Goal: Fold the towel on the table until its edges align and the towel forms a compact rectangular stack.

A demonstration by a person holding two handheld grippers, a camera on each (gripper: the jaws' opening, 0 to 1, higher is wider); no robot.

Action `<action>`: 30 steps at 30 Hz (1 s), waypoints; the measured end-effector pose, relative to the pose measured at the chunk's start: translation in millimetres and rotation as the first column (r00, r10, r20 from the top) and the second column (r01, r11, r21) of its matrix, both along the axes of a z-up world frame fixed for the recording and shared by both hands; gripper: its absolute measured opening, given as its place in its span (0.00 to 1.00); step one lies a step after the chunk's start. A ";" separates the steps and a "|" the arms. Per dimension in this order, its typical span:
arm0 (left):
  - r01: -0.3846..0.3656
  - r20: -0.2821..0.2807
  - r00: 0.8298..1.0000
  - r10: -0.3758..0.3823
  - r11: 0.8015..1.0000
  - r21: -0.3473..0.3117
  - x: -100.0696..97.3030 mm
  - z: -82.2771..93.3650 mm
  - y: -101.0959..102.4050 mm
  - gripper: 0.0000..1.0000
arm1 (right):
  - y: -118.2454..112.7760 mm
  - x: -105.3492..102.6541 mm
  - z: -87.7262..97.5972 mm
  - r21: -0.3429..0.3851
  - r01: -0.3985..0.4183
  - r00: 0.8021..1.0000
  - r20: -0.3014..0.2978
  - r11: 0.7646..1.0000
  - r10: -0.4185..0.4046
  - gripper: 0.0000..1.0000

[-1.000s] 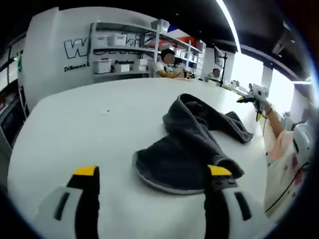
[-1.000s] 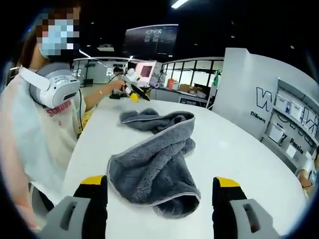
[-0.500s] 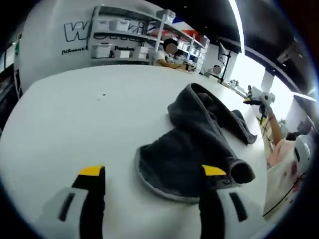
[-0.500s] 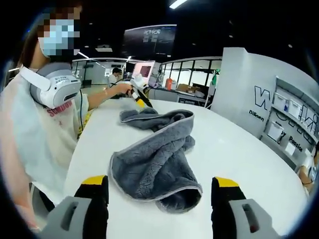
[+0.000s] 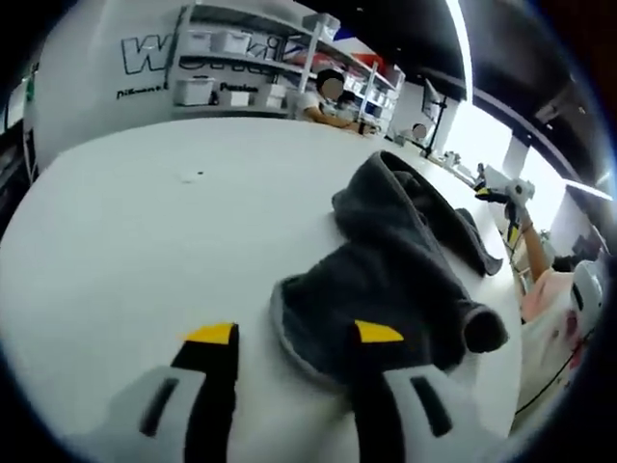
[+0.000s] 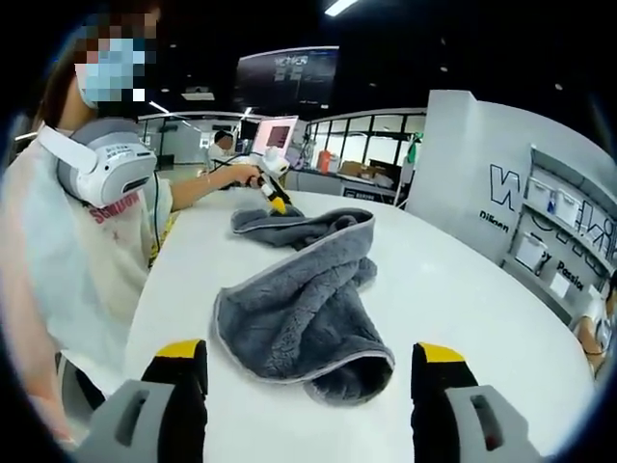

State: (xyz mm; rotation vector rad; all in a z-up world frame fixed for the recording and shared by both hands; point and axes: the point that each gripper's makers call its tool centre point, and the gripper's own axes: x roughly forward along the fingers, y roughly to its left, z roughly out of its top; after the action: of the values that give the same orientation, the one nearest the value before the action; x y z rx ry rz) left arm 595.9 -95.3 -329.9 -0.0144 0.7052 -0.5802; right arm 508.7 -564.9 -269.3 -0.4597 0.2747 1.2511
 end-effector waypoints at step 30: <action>0.046 0.272 0.958 -0.096 0.981 0.186 26.4 66.2 -1.3 0.04 | 1.6 -3.3 -10.5 -0.012 -0.022 1.000 -0.021 1.000 0.022 0.89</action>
State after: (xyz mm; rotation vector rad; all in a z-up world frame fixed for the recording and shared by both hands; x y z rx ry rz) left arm 622.2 -96.5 -263.7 0.2567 0.4806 -0.5730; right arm 505.4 -563.3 -279.7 -0.4611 0.2956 1.2771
